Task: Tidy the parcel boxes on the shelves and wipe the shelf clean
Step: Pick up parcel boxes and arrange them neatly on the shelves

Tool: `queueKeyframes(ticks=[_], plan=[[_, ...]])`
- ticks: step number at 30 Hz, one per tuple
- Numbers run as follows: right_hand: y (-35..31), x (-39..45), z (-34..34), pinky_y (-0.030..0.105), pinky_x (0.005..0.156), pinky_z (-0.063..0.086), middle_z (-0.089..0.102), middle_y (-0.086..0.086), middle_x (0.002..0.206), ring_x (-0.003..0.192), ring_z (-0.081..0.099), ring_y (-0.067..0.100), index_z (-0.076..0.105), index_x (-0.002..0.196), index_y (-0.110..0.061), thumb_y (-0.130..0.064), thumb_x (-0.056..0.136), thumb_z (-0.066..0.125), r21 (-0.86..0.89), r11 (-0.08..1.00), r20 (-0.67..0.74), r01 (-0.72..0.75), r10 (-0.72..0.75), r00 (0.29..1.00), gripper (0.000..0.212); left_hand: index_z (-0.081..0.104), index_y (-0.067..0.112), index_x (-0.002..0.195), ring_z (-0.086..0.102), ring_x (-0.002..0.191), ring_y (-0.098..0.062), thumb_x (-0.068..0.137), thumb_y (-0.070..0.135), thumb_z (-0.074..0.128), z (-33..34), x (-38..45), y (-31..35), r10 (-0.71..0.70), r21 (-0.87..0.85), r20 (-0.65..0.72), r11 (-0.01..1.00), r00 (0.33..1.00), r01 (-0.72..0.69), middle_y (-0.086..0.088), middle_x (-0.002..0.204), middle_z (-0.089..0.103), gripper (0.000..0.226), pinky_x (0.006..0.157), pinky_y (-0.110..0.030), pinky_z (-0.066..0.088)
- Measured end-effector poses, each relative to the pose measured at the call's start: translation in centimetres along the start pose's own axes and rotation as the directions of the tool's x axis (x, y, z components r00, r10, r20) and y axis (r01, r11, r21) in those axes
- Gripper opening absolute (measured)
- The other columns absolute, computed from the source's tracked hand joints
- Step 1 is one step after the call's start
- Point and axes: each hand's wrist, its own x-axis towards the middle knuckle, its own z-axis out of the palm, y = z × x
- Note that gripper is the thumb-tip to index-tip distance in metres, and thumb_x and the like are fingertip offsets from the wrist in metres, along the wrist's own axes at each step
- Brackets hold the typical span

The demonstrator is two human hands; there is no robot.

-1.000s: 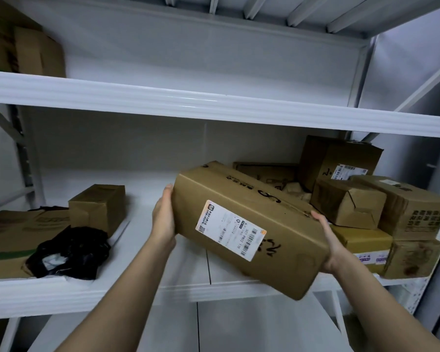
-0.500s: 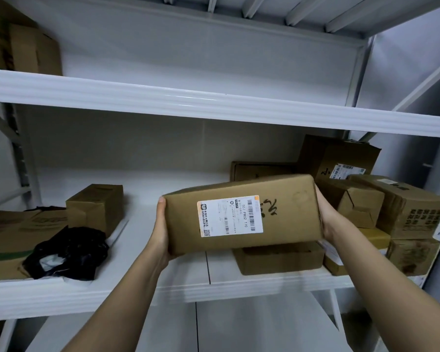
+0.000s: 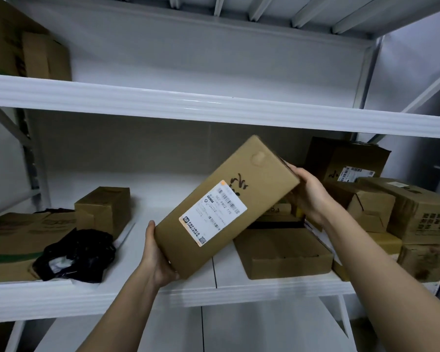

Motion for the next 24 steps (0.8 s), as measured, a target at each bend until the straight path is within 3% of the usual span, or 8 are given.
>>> queueKeyframes(ticks=[2,5,8,11,14,18,21,24], plan=[[0.8,0.2,0.7,0.040,0.113,0.031,0.056,0.000,0.134,0.129,0.045,0.018,0.052,0.136,-0.023,-0.023,0.101,0.031,0.077,0.996,-0.010,0.053,-0.052,0.999,0.040,0.069,0.021,0.089,0.066,0.085,-0.033,0.076,0.078,0.037,-0.7,0.0,-0.2,-0.009,-0.039,0.003,0.999,1.000,0.009,-0.010,0.091,0.072,0.066,0.081,-0.047,0.047],[1.5,0.3,1.8,0.039,0.117,0.024,0.043,-0.012,0.145,0.136,0.036,0.011,0.038,0.142,-0.032,-0.028,0.101,0.036,0.029,0.992,-0.021,0.119,-0.119,0.993,0.041,0.066,0.019,0.071,0.068,0.064,-0.030,0.077,0.060,0.040,-1.3,-0.1,-0.8,-0.004,-0.077,-0.002,0.997,1.000,0.004,-0.009,0.074,0.070,0.049,0.079,-0.043,0.045],[1.9,-0.4,2.7,0.035,0.117,0.016,0.026,-0.012,0.155,0.140,0.024,0.008,0.026,0.144,-0.041,-0.043,0.097,0.040,-0.032,0.980,-0.060,0.198,-0.199,0.978,0.049,0.064,0.019,0.067,0.062,0.072,-0.031,0.074,0.052,0.040,-1.6,0.0,-1.4,0.009,-0.084,0.015,0.996,1.000,-0.007,-0.009,0.071,0.069,0.041,0.079,-0.042,0.041],[2.3,-0.5,3.1,0.032,0.117,0.016,0.025,-0.010,0.154,0.138,0.022,0.005,0.035,0.135,-0.044,-0.041,0.103,0.029,-0.148,0.956,-0.084,0.255,-0.269,0.960,0.033,0.066,0.019,0.075,0.062,0.078,-0.031,0.078,0.058,0.040,-1.6,0.1,-1.4,0.033,-0.097,0.015,0.995,0.999,-0.031,-0.009,0.074,0.071,0.047,0.078,-0.042,0.045],[2.3,-0.4,3.0,0.022,0.104,0.023,0.031,-0.006,0.149,0.131,0.028,0.006,0.042,0.134,-0.036,-0.051,0.100,0.025,-0.183,0.957,-0.175,0.225,-0.257,0.951,0.041,0.070,0.021,0.091,0.069,0.077,-0.030,0.081,0.075,0.039,-1.0,0.0,-1.3,0.109,-0.116,0.009,0.987,0.994,-0.107,-0.008,0.082,0.075,0.063,0.077,-0.040,0.049],[2.9,-0.1,2.0,0.027,0.108,0.023,0.032,0.001,0.151,0.139,0.029,0.017,0.031,0.147,-0.021,-0.053,0.099,0.028,0.085,0.993,-0.332,0.078,-0.046,0.942,0.058,0.068,0.026,0.103,0.065,0.092,-0.027,0.076,0.084,0.036,0.0,-0.5,-1.4,0.211,-0.044,0.033,0.977,0.977,-0.209,-0.006,0.099,0.073,0.071,0.081,-0.040,0.051],[3.5,-0.5,1.3,0.032,0.113,0.027,0.036,0.002,0.151,0.138,0.035,0.019,0.024,0.150,-0.017,-0.053,0.098,0.030,0.236,0.970,-0.345,0.055,0.031,0.938,0.064,0.063,0.028,0.116,0.062,0.102,-0.024,0.080,0.080,0.034,0.6,-1.1,-1.9,0.315,0.043,0.020,0.948,0.949,-0.315,-0.005,0.108,0.069,0.069,0.097,-0.046,0.046],[4.3,-1.3,0.8,0.039,0.111,0.033,0.037,0.003,0.150,0.136,0.037,0.021,0.024,0.150,-0.022,-0.064,0.091,0.034,0.328,0.943,-0.341,0.065,0.054,0.939,0.073,0.048,0.034,0.136,0.053,0.120,-0.021,0.082,0.079,0.031,1.0,-1.9,-2.2,0.425,0.138,0.060,0.893,0.903,-0.429,-0.001,0.129,0.060,0.072,0.104,-0.049,0.039]])
